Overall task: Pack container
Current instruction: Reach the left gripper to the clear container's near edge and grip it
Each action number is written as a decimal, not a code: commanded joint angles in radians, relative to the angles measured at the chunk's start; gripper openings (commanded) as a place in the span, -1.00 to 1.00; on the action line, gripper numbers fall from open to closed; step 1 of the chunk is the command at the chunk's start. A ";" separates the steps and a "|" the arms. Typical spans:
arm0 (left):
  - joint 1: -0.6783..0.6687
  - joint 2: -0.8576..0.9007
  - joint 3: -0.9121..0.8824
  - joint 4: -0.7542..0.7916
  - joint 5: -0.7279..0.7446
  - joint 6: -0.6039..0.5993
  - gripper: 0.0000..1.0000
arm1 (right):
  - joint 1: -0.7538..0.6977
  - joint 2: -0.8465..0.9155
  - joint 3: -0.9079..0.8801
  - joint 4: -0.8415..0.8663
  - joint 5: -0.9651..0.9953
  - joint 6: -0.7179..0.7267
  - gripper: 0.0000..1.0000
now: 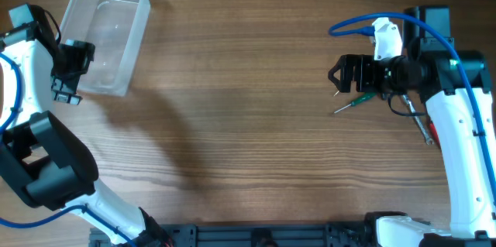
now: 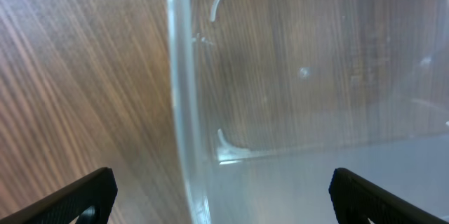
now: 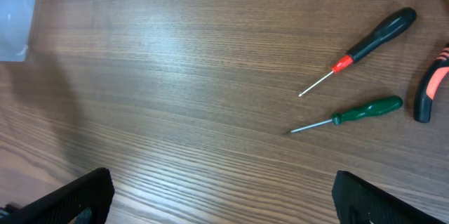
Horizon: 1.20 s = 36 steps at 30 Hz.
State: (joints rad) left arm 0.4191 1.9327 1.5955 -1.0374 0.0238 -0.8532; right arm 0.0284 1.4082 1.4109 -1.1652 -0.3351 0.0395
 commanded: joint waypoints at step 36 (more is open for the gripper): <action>0.004 0.112 0.007 0.040 -0.130 -0.076 -0.51 | 0.007 0.008 0.018 -0.026 0.013 -0.010 0.99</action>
State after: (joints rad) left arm 0.4191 2.0304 1.5955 -1.0000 -0.0860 -0.9234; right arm 0.0284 1.4082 1.4109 -1.1896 -0.3351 0.0395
